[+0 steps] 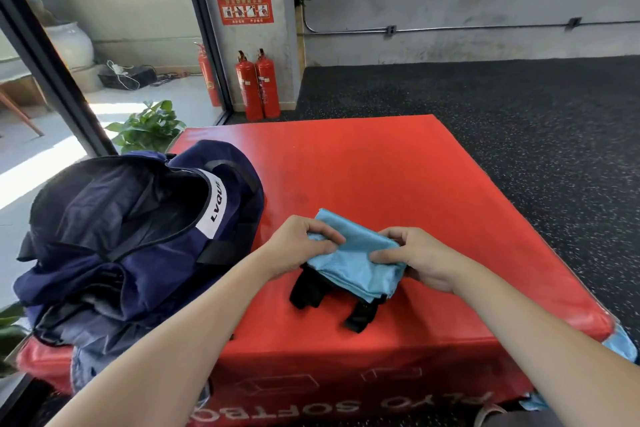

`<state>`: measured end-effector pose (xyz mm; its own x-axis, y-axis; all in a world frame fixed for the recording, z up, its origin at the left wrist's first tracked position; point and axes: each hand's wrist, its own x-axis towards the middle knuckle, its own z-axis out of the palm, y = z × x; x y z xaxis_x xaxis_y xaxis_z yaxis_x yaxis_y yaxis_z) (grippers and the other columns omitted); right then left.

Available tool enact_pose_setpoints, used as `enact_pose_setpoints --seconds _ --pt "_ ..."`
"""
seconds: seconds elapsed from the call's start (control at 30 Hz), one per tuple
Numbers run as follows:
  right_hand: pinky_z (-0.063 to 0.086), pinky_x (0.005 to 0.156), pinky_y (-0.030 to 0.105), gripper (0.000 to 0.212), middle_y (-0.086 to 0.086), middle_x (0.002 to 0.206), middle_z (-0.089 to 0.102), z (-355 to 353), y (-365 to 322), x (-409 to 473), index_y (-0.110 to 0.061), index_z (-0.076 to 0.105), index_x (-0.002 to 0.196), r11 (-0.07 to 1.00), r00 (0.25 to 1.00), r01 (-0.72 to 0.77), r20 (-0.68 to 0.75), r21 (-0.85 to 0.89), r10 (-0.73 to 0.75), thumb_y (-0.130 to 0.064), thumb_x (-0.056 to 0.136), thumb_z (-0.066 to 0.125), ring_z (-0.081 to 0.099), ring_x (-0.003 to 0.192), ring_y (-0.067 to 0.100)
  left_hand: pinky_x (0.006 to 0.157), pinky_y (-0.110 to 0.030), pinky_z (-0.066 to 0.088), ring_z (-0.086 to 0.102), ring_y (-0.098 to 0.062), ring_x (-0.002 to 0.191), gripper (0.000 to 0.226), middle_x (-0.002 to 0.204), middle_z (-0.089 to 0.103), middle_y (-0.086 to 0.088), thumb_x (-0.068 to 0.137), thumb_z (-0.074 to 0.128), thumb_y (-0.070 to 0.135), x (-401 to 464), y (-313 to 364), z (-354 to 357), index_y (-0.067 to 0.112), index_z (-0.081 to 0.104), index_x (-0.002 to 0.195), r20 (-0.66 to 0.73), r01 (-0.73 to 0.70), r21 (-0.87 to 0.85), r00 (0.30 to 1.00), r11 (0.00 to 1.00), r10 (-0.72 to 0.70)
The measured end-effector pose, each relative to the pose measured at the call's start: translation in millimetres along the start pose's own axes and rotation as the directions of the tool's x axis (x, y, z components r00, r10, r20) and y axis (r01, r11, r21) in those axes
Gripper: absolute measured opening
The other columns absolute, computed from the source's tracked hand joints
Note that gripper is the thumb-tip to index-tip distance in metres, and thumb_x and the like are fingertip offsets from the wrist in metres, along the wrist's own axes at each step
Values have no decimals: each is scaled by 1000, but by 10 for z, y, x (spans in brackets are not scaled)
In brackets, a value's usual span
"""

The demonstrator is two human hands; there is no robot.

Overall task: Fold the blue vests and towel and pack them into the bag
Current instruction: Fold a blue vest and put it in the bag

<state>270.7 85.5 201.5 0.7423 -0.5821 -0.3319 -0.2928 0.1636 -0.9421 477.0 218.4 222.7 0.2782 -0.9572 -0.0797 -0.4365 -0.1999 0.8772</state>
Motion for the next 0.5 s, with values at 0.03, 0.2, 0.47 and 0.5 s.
enact_pose_setpoints --seconds 0.03,0.2,0.47,0.5 --pt "55 70 32 37 9 94 73 28 -5 -16 -4 67 114 1000 1000 -10 -13 25 10 -4 79 81 68 83 20 76 -5 43 65 8 86 16 88 75 19 87 73 10 -42 0 -22 23 81 92 -42 -11 3 999 1000 11" --pt "59 74 35 44 12 102 74 277 -80 -129 -11 64 116 995 997 60 -48 76 -56 -7 76 83 71 86 22 70 -17 46 61 -8 69 17 98 76 6 91 69 17 -334 -73 -239 31 78 95 -288 -25 -27 957 999 16" --pt "57 53 34 29 8 87 60 1045 -339 -303 -14 47 109 919 898 385 -263 83 -353 -2 92 67 64 67 9 96 -13 37 51 4 112 39 121 61 9 75 69 33 -1015 -128 -531 40 66 113 -402 -108 3 910 994 100" --pt "56 52 32 25 7 88 60 1145 -385 -319 -15 48 105 908 885 416 -254 50 -391 -2 94 65 62 66 9 99 -17 38 52 3 113 41 122 61 9 76 71 31 -1087 -156 -581 41 66 115 -425 -127 -5 898 992 113"
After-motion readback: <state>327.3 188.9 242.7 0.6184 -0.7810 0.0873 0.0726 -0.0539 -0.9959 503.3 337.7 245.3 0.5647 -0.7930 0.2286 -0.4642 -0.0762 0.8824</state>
